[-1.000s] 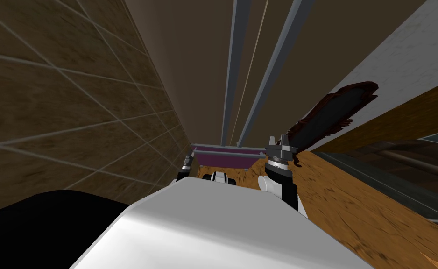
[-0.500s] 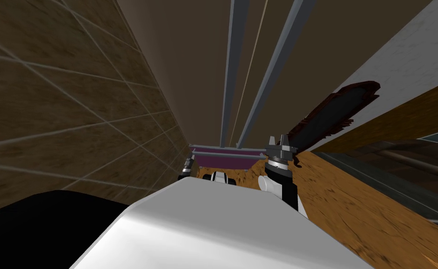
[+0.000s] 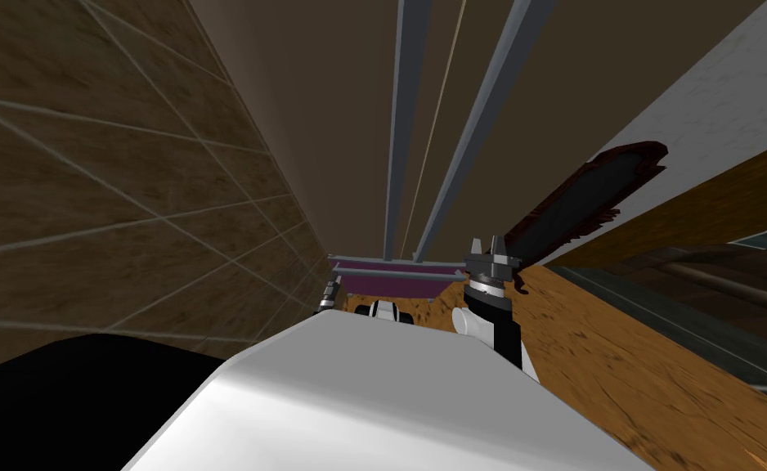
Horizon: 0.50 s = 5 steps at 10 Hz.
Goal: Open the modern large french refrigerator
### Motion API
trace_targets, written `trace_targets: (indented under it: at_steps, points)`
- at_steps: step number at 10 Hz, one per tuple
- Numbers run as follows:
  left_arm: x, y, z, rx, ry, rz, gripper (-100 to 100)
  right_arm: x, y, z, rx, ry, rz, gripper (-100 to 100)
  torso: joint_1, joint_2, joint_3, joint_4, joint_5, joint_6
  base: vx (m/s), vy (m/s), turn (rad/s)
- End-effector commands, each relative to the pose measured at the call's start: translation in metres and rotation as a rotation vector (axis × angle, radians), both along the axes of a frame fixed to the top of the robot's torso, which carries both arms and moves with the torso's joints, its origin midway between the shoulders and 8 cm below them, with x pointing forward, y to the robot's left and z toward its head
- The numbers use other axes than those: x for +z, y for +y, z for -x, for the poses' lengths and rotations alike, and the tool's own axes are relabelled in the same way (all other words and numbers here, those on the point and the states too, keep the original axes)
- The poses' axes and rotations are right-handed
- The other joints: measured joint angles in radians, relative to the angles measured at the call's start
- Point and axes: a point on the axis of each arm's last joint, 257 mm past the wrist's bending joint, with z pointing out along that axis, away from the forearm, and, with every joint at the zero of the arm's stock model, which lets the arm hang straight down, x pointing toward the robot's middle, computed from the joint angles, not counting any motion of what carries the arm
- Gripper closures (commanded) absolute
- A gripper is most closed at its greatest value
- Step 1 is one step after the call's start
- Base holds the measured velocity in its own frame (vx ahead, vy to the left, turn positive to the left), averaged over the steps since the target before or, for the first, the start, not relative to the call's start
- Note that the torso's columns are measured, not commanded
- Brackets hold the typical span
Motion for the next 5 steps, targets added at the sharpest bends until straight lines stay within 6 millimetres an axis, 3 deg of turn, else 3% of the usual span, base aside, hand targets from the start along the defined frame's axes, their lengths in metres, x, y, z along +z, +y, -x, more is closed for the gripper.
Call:
trace_targets:
  at_steps: [1, 5]
  points:
    - [-0.017, -0.007, 0.008, -0.005, 0.025, 0.008, -100, 0.000, 0.000, 0.000, 0.000, 0.000, 0.000, 0, 0.000, 0.000, 0.000, 0.000, 0.000, 0.000, 0.061, -0.036, -0.026]
    - [-0.042, -0.016, 0.021, -0.006, 0.076, 0.022, -100, 0.000, 0.000, 0.000, 0.000, 0.000, 0.000, 0, 0.000, 0.000, 0.000, 0.000, 0.000, 0.000, 0.051, -0.027, -0.010]
